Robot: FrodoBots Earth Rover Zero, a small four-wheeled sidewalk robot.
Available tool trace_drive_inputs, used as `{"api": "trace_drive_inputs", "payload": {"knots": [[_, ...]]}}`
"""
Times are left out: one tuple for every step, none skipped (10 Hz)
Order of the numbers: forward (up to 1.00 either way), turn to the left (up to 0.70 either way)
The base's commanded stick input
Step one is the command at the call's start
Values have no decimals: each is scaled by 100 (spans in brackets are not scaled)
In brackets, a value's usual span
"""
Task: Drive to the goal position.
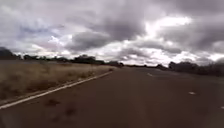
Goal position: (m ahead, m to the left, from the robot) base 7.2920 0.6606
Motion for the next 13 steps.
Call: {"api": "trace_drive_inputs", "payload": {"knots": [[100, 4], [100, 4], [100, -5], [100, -25], [100, -36], [100, -36], [100, -36], [100, -36], [100, -22], [100, -1], [100, 4], [100, 4], [100, 4]]}}
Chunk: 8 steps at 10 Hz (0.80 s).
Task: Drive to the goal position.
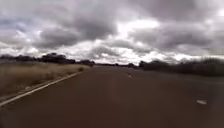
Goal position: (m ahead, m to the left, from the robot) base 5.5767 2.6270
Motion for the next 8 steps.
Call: {"api": "trace_drive_inputs", "payload": {"knots": [[100, 4], [100, 4], [100, 4], [100, 4], [100, 4], [100, 4], [100, 9], [100, 29]]}}
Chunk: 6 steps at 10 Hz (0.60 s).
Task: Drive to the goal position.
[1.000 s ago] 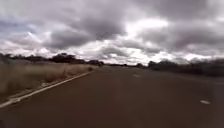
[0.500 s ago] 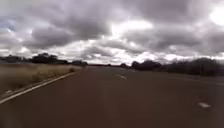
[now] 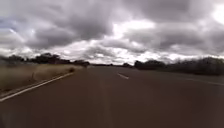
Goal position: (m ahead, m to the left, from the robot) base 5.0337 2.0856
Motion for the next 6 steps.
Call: {"api": "trace_drive_inputs", "payload": {"knots": [[100, 44], [100, 44], [100, 36], [100, 15], [100, 4], [100, 4]]}}
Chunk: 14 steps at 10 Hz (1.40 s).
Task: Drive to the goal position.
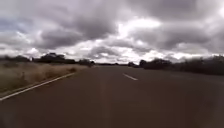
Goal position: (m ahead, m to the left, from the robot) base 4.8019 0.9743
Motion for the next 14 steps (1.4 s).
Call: {"api": "trace_drive_inputs", "payload": {"knots": [[100, 44], [100, 44], [100, 33], [100, 13], [100, 4], [100, 4], [100, 4], [100, 4], [100, 4], [100, 4], [100, 4], [100, 4], [100, 4], [100, 4]]}}
